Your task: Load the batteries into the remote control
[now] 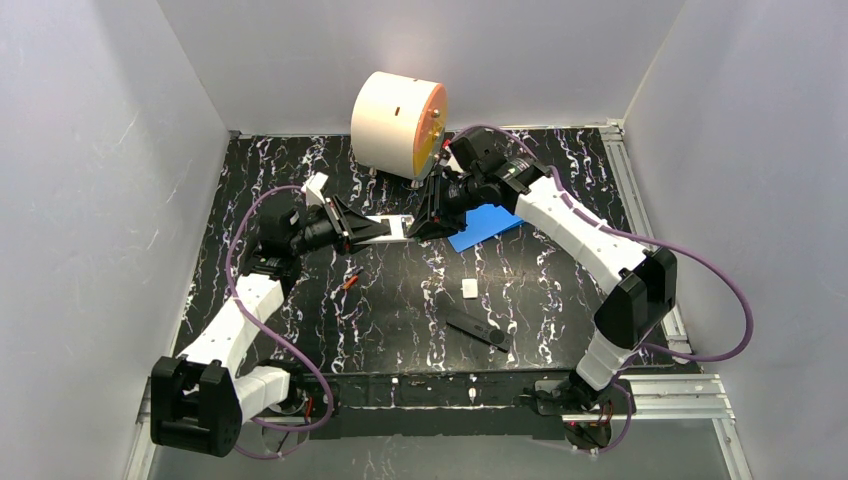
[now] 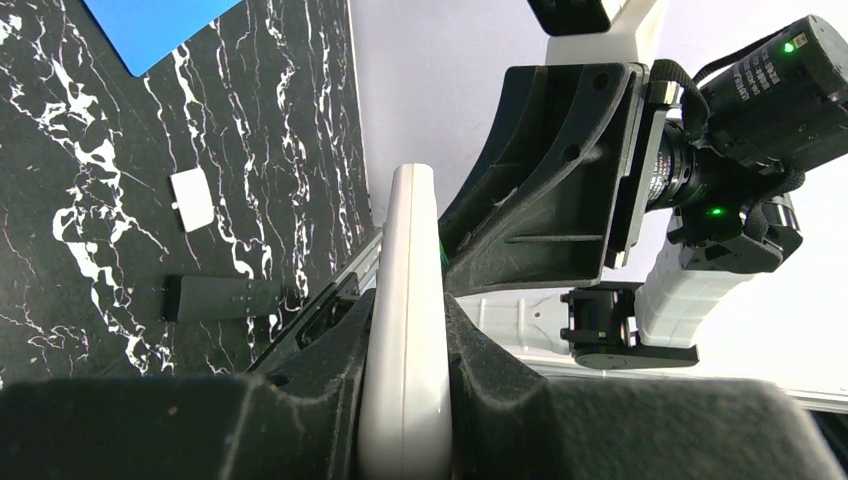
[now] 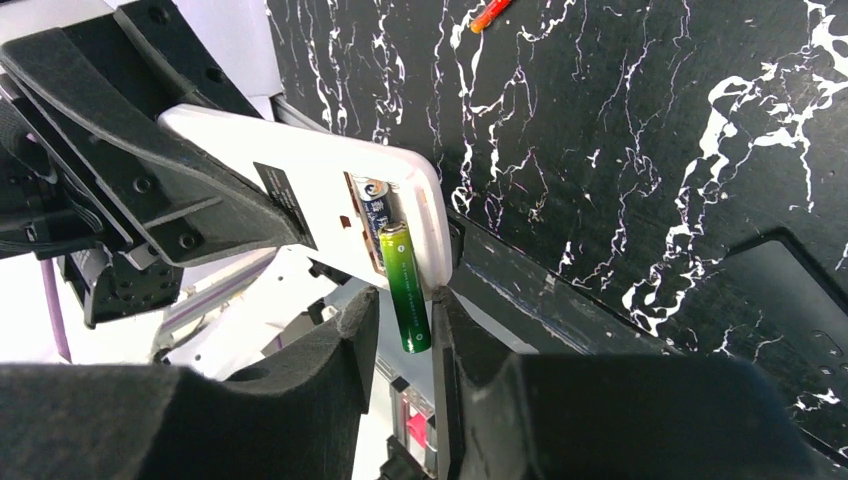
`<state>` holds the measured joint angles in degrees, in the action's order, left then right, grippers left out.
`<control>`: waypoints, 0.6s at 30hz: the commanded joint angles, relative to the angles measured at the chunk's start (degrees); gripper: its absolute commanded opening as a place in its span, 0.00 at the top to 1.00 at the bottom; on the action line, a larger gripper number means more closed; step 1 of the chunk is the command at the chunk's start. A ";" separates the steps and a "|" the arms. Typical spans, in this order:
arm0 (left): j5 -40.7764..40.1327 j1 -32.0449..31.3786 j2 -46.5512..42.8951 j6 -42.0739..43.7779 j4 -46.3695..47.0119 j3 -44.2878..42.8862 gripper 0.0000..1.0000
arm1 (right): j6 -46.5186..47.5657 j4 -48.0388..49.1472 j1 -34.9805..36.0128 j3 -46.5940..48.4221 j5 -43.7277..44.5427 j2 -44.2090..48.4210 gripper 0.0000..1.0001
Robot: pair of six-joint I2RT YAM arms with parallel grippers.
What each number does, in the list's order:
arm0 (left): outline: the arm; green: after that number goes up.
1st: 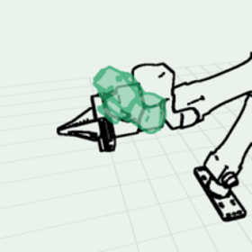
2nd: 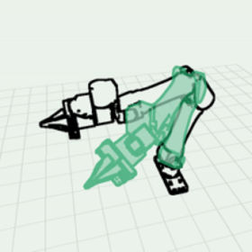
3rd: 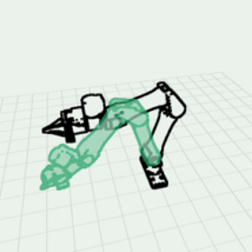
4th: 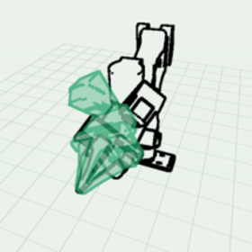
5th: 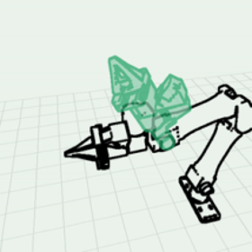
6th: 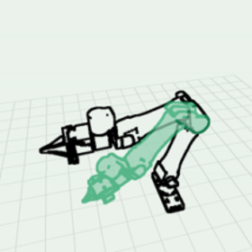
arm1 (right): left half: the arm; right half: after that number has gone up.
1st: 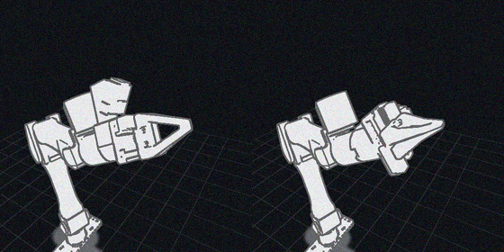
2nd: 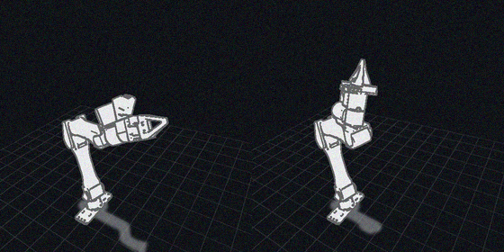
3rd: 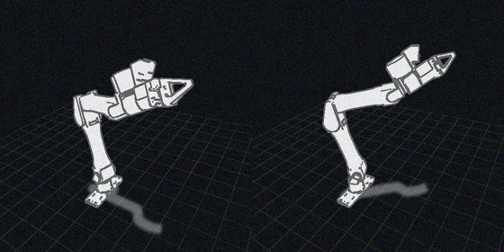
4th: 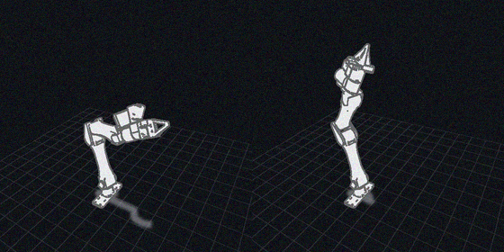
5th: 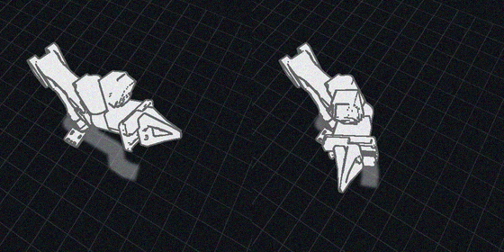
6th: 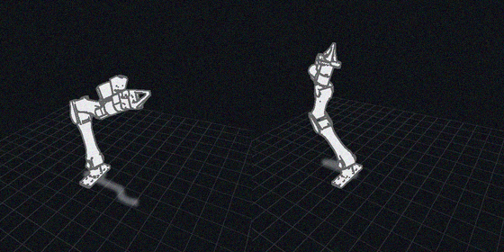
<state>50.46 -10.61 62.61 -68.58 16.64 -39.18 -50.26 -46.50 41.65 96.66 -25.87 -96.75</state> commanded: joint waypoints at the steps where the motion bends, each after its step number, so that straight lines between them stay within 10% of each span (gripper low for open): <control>1: 3.43 -0.64 -0.48 -2.08 1.99 0.16 1.00 | -3.87 7.81 0.60 -1.04 -1.33 1.86 0.66; 18: 2.72 -0.64 0.81 -6.96 1.73 0.83 1.00 | -10.21 16.75 0.48 -6.34 -2.52 4.79 0.61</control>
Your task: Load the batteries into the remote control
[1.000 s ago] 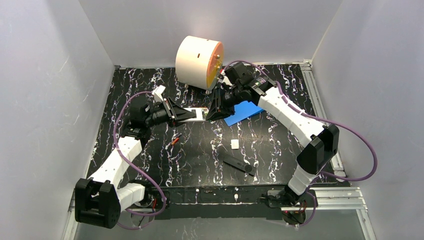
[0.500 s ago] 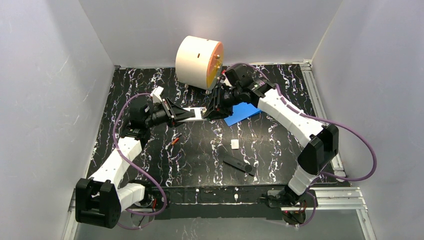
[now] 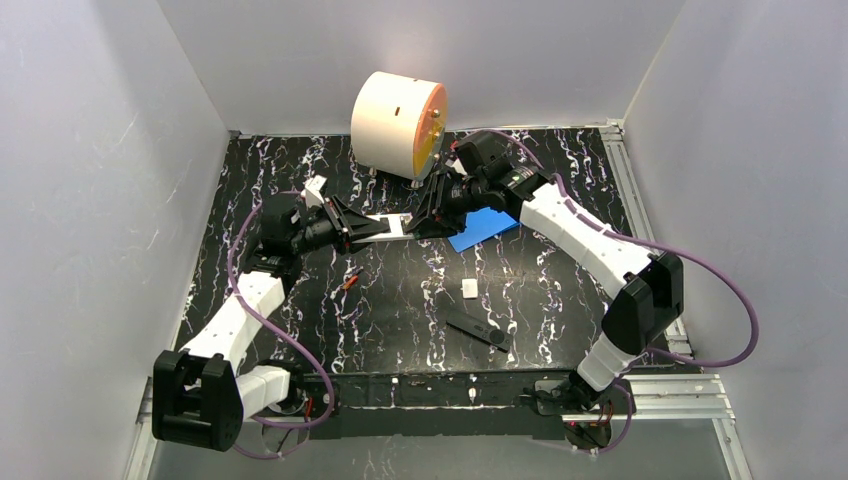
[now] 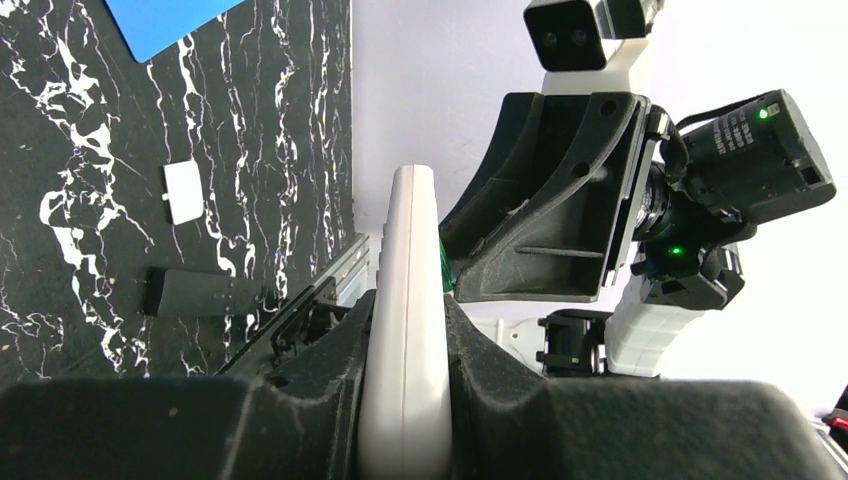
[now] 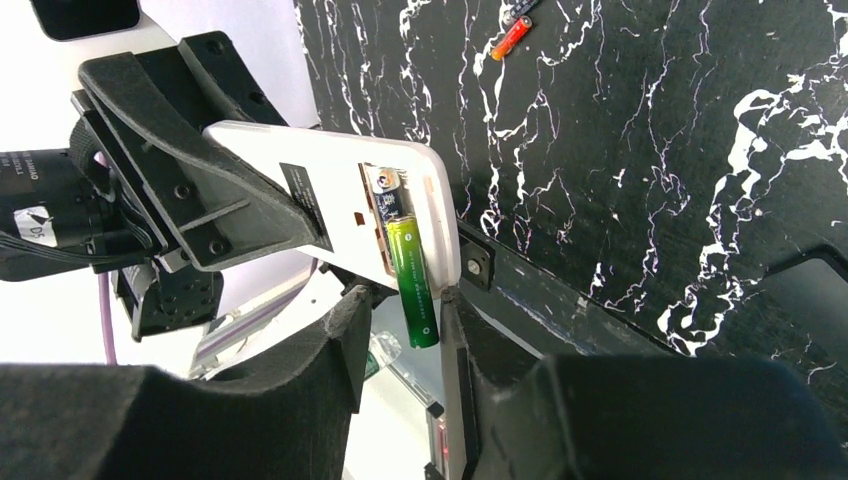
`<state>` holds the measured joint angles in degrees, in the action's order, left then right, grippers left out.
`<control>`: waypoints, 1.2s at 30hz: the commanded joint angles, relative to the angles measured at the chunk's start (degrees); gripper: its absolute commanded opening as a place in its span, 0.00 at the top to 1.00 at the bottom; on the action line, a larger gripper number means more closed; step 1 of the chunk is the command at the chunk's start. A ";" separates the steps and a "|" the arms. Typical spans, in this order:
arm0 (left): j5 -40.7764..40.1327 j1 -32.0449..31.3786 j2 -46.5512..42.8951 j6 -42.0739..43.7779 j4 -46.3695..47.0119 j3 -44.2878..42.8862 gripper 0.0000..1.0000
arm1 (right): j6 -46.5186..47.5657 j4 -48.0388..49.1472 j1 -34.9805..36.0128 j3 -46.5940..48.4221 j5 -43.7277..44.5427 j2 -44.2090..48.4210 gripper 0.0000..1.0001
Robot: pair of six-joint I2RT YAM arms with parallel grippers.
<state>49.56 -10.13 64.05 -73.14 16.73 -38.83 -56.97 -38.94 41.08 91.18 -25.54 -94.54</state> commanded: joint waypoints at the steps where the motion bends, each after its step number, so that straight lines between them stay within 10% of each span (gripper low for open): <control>1: 3.43 -1.12 -0.60 -2.64 1.64 0.58 1.00 | -3.58 9.34 1.09 -1.03 -2.89 2.65 0.61; 36: 1.75 -0.97 0.21 -3.65 1.20 0.05 1.00 | -4.14 11.77 -0.49 -6.71 -3.84 9.18 0.58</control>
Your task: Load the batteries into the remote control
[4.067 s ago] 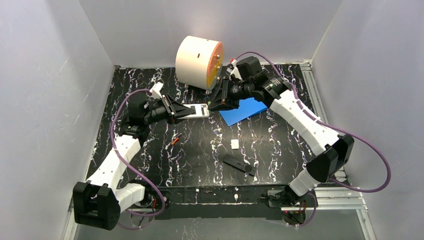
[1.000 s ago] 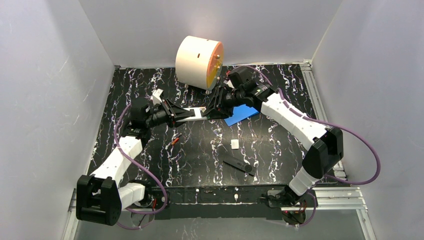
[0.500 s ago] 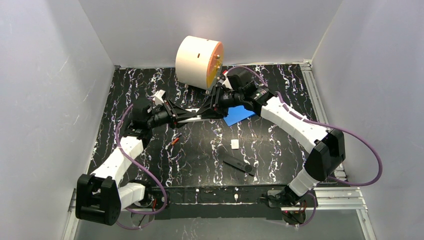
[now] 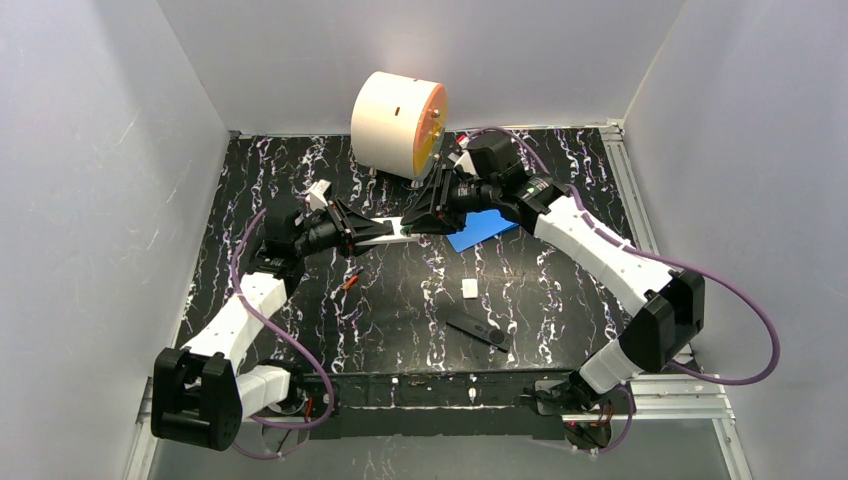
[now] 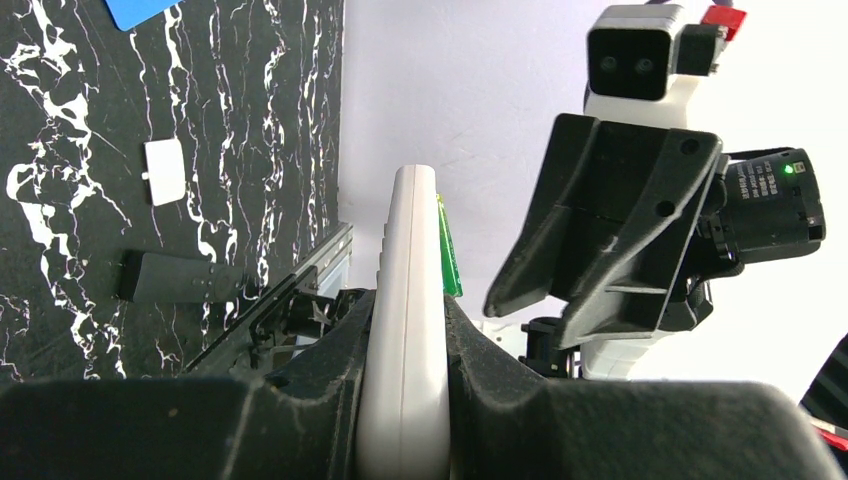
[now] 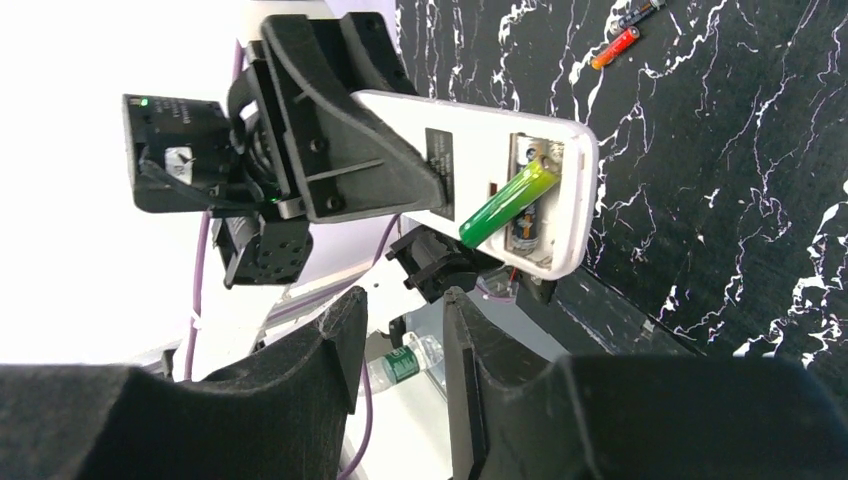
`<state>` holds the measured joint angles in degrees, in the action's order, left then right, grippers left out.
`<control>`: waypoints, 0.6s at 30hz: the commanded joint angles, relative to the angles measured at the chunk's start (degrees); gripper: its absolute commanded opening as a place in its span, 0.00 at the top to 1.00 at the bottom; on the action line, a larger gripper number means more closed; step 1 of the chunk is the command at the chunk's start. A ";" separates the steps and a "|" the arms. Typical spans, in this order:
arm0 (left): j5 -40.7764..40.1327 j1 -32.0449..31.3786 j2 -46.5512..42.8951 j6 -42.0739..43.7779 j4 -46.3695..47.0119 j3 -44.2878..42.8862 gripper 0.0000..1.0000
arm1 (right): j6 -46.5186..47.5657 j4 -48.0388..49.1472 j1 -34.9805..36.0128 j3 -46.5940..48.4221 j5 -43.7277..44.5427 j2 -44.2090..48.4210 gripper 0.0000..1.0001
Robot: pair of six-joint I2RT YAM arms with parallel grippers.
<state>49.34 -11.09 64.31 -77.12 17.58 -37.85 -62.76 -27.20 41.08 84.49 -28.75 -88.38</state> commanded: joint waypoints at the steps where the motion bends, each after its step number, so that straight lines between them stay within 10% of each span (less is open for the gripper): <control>1: 2.06 -0.03 0.09 0.31 0.35 -1.11 1.00 | 2.13 -0.97 -0.57 -0.02 -0.28 3.11 0.58; 18: 5.11 0.06 -0.32 1.35 0.35 -1.44 1.00 | 7.86 -5.62 -0.61 5.60 5.57 -1.32 0.64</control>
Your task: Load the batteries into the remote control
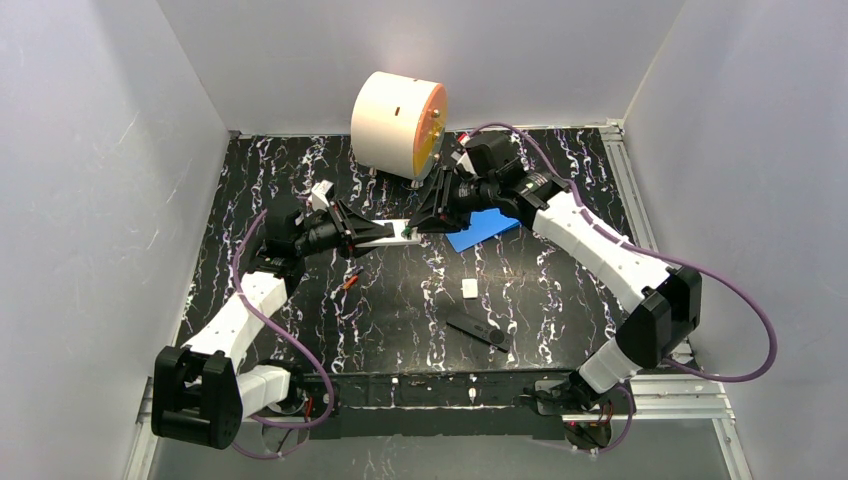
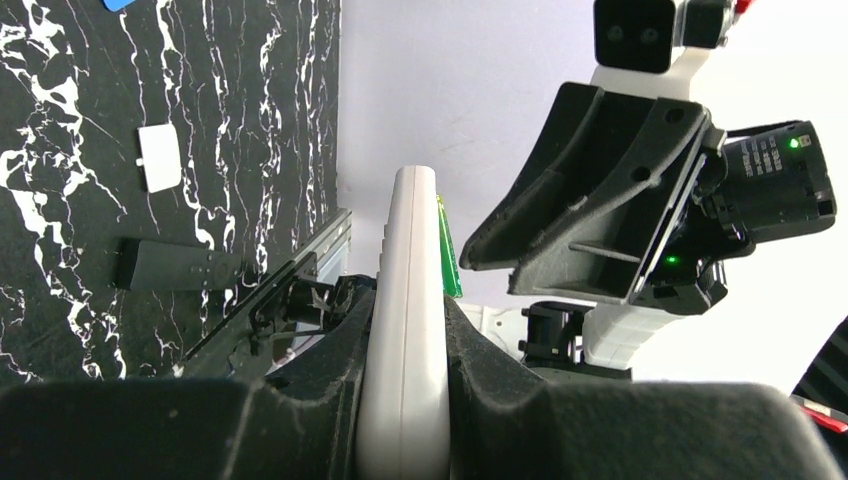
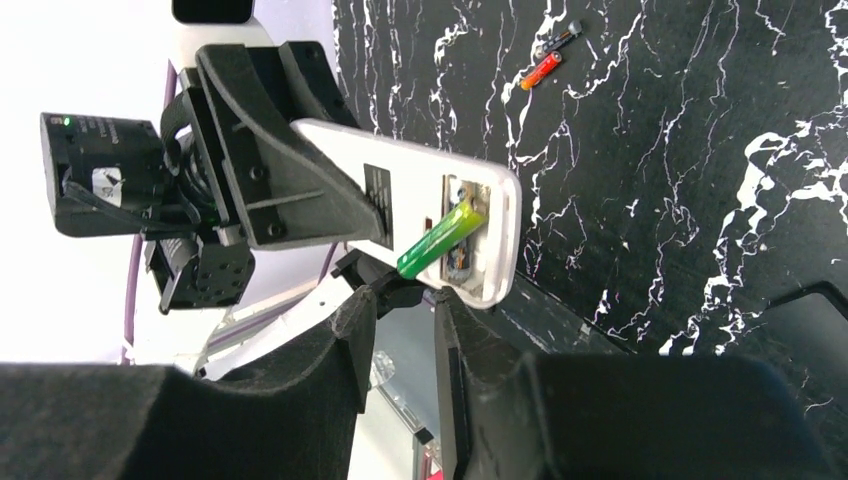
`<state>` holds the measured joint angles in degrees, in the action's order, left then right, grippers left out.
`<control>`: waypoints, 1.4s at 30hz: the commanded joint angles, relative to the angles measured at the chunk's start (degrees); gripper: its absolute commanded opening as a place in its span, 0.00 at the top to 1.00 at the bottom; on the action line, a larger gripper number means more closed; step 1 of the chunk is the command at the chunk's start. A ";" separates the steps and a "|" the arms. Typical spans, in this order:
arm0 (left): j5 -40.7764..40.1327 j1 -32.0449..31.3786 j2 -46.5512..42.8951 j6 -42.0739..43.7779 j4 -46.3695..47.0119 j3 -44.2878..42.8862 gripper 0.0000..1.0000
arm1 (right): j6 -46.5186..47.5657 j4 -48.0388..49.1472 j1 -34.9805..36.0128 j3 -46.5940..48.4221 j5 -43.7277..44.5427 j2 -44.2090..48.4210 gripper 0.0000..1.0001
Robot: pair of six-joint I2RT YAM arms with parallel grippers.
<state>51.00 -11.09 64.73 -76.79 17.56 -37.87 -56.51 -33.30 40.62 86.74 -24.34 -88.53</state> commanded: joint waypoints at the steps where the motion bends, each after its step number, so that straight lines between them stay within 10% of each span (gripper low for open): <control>1: 3.59 -0.01 -0.82 1.05 0.37 -1.44 1.00 | 1.70 0.37 -0.21 3.63 1.12 -1.58 0.66; 42: 4.78 0.00 0.70 1.94 0.36 -4.25 1.00 | 11.94 -5.10 0.15 4.77 2.98 -3.93 0.64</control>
<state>54.04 -11.11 65.56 -74.91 17.17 -39.18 -48.56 -34.92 40.58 90.00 -22.63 -92.62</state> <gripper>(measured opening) 0.193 0.360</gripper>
